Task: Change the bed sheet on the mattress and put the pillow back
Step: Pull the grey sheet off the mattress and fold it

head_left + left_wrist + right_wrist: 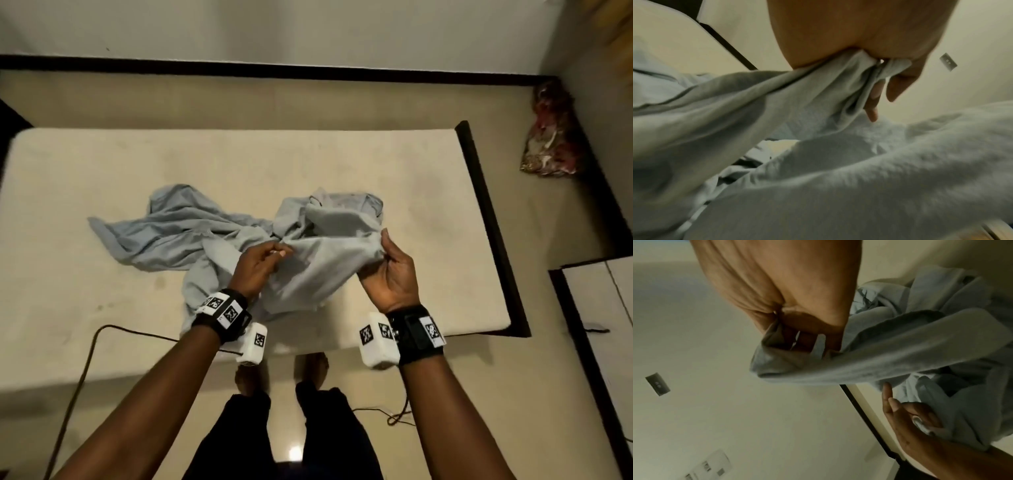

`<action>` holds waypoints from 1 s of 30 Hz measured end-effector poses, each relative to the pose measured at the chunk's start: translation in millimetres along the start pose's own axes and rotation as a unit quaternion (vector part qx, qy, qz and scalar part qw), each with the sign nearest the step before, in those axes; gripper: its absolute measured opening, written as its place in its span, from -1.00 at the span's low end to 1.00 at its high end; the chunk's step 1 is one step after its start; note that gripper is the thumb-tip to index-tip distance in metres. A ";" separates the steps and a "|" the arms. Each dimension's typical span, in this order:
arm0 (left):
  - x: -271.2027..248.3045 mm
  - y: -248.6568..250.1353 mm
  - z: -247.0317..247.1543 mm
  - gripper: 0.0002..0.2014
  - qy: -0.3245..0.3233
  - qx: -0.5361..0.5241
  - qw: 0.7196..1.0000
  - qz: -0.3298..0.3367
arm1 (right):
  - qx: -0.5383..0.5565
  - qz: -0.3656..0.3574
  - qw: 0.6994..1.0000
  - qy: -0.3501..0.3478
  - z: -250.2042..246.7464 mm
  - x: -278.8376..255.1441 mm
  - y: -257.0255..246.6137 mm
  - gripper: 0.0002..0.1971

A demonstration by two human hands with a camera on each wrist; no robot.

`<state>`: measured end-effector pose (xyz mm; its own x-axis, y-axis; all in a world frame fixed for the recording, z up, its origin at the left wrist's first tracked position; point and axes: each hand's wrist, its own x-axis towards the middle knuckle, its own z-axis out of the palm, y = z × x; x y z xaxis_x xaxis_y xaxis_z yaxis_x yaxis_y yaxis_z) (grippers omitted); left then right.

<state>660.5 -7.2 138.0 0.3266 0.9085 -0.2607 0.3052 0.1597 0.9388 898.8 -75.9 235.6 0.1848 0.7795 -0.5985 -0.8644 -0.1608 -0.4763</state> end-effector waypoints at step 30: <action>-11.8 171.7 -71.2 -0.19 0.174 0.299 0.938 -0.020 | -0.675 -0.103 0.720 0.119 17.0 -29.7 27.2 -0.64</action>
<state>645.4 37.1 318.3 0.0233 0.9941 -0.1061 0.7926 0.0463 0.6080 861.9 -93.1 251.4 0.4588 0.7705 -0.4426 0.4064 -0.6249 -0.6666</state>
